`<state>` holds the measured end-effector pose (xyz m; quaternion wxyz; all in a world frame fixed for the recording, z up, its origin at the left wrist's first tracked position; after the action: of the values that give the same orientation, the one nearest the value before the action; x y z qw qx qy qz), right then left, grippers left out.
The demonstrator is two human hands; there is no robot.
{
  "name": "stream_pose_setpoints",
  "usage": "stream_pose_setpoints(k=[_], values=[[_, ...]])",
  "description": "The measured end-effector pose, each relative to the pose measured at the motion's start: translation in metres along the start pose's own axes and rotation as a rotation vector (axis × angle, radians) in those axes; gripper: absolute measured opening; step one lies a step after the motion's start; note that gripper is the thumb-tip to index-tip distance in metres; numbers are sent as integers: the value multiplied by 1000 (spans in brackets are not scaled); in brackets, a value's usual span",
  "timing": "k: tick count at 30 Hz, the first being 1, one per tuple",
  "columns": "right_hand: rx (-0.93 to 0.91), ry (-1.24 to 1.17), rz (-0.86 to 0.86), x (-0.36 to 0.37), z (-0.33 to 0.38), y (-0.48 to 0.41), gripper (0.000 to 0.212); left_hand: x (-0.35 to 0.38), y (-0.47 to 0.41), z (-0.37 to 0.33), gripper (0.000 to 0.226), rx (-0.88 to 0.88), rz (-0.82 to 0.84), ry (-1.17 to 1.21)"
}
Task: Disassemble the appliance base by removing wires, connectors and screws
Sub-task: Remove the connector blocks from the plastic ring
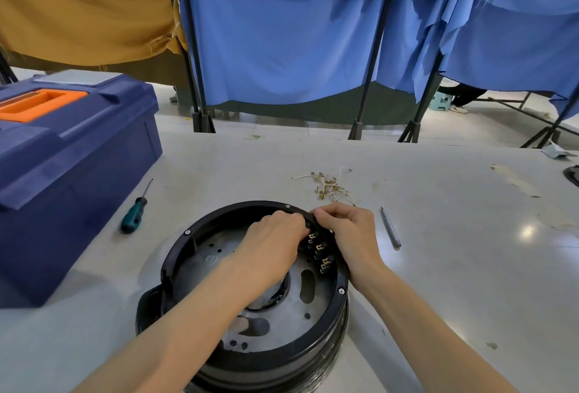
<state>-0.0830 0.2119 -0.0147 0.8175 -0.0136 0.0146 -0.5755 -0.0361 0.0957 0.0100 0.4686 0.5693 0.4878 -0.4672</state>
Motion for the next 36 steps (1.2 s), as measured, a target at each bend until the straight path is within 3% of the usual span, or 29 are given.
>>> stream_pose_setpoints(k=[7,19,36], values=[[14,-16,-7,0,0,0,21,1,1,0,16,45,-18,18],[32,-43,-31,1,2,2,16,4,0,0,20,62,-39,-10],[20,-30,-52,0,4,8,21,3,2,5,20,28,6,231]])
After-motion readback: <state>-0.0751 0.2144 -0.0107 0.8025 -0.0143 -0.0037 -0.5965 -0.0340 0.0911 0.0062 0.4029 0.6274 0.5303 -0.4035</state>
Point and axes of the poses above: each hand's wrist, its own y-axis away from the middle knuckle, its own x-axis out of the palm, z = x × y, the point moved 5 cm from there along -y, towards the middle knuckle, and after that the axes turned 12 degrees about z, right-handed, at the moved point
